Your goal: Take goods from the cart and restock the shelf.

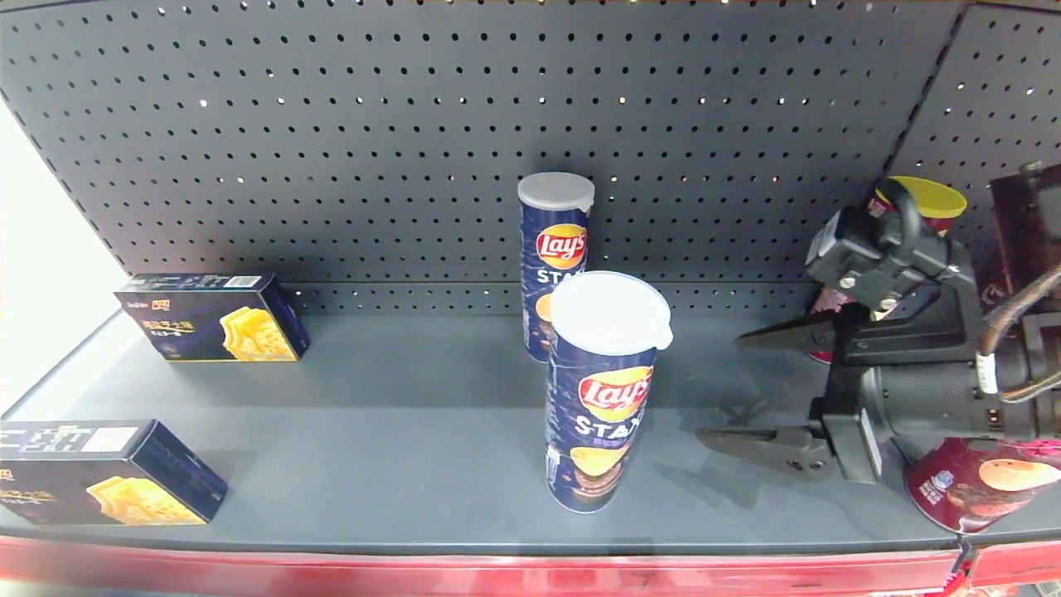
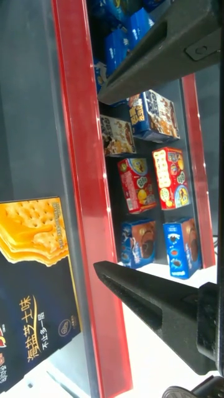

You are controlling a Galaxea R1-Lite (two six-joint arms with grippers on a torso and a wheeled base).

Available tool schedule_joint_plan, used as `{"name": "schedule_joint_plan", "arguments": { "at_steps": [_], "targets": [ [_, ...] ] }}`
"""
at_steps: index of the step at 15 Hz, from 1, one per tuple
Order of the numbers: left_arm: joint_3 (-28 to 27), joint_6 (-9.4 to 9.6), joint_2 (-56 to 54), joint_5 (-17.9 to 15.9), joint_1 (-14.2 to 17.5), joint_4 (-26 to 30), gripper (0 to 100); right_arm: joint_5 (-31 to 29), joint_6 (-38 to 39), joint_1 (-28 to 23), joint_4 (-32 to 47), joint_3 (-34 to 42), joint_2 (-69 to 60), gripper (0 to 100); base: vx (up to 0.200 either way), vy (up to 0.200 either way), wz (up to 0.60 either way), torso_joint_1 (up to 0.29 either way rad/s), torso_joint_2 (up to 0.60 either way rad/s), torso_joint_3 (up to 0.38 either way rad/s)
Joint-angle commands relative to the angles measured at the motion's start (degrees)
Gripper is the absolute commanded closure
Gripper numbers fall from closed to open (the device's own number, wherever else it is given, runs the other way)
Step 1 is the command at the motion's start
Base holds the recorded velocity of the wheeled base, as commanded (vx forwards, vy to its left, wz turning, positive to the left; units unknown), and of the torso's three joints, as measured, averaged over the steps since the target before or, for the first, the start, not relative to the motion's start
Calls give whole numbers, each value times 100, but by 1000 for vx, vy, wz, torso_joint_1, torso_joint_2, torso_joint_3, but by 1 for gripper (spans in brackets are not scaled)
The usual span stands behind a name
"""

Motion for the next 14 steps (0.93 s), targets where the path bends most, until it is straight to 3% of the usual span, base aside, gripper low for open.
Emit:
{"name": "schedule_joint_plan", "arguments": {
  "at_steps": [1,14],
  "targets": [
    [0,-1,8,1,6,0,0,-117,21,7,-159,8,455,0,0,0,0,0,0,0],
    [0,-1,8,1,6,0,0,-477,179,148,-633,-19,1158,0,0,0,0,0,0,0]
  ]
}}
